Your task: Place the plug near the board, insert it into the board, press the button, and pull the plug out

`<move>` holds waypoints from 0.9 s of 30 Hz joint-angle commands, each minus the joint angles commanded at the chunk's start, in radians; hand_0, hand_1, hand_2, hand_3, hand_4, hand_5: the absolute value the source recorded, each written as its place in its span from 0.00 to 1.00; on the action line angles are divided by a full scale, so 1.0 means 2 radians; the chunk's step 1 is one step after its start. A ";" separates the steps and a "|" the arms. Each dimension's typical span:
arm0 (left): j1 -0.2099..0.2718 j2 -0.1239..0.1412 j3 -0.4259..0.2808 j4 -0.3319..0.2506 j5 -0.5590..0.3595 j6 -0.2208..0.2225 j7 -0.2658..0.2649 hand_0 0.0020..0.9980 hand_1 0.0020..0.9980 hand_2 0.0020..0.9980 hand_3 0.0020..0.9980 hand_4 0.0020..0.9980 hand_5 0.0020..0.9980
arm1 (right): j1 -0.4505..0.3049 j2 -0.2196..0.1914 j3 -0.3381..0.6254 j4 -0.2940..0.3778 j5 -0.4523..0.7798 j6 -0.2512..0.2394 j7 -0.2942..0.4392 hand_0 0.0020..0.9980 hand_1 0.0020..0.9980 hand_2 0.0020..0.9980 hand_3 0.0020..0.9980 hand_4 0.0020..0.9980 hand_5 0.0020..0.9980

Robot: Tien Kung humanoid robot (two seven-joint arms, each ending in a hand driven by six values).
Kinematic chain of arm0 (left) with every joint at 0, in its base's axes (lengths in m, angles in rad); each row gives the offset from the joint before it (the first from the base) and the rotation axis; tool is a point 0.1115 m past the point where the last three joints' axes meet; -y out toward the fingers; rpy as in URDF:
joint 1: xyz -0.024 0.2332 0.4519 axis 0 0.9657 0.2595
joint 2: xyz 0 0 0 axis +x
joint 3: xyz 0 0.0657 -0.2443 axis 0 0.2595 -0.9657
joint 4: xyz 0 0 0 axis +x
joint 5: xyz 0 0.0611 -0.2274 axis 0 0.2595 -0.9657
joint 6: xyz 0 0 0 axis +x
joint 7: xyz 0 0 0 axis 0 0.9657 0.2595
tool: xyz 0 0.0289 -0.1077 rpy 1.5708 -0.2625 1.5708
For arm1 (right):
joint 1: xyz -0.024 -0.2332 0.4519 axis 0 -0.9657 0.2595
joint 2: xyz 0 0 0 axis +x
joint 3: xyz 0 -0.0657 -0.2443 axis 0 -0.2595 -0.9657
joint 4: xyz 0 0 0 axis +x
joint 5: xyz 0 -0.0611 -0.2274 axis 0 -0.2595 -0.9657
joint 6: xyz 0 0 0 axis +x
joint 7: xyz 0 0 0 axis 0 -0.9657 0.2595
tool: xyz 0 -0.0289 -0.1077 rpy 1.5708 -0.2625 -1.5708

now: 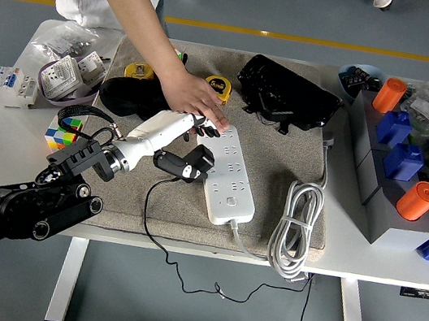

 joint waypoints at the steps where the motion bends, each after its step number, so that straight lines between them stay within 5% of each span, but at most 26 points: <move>1: 0.003 0.002 -0.003 -0.005 -0.005 0.002 -0.003 0.48 0.68 0.74 0.71 1.00 0.27 | 0.000 0.000 0.000 0.000 0.000 0.000 0.000 0.66 0.68 0.68 0.58 1.00 0.57; 2: 0.007 0.004 -0.007 -0.011 -0.009 0.006 -0.007 0.48 0.68 0.74 0.71 1.00 0.27 | 0.000 0.000 0.001 0.000 0.000 0.000 0.000 0.66 0.68 0.68 0.58 1.00 0.57; 3: 0.013 0.007 -0.012 -0.017 -0.012 0.010 -0.010 0.62 0.73 0.77 0.73 1.00 0.64 | 0.000 0.000 0.001 0.000 -0.001 0.000 0.000 0.66 0.68 0.68 0.58 1.00 0.57; 8: 0.058 0.015 -0.050 -0.050 -0.019 0.021 -0.005 0.62 0.73 0.77 0.73 1.00 0.64 | -0.002 -0.001 0.001 0.000 0.000 0.000 0.001 0.66 0.68 0.68 0.58 1.00 0.57; 9: 0.068 0.015 -0.059 -0.054 -0.018 0.020 -0.002 0.78 0.83 0.85 0.80 0.94 0.96 | -0.002 -0.001 0.001 -0.001 0.000 0.000 0.000 0.66 0.68 0.68 0.58 1.00 0.57; 15: 0.103 0.012 -0.082 -0.067 -0.024 0.009 0.014 0.83 0.87 0.88 0.84 0.93 1.00 | -0.001 0.000 0.003 0.000 -0.002 0.000 0.001 0.66 0.68 0.68 0.58 1.00 0.57; 27: 0.119 0.018 -0.064 -0.073 -0.013 0.002 0.017 0.84 0.87 0.89 0.81 0.92 1.00 | -0.001 -0.001 -0.003 0.001 0.000 0.000 0.001 0.66 0.68 0.68 0.58 1.00 0.57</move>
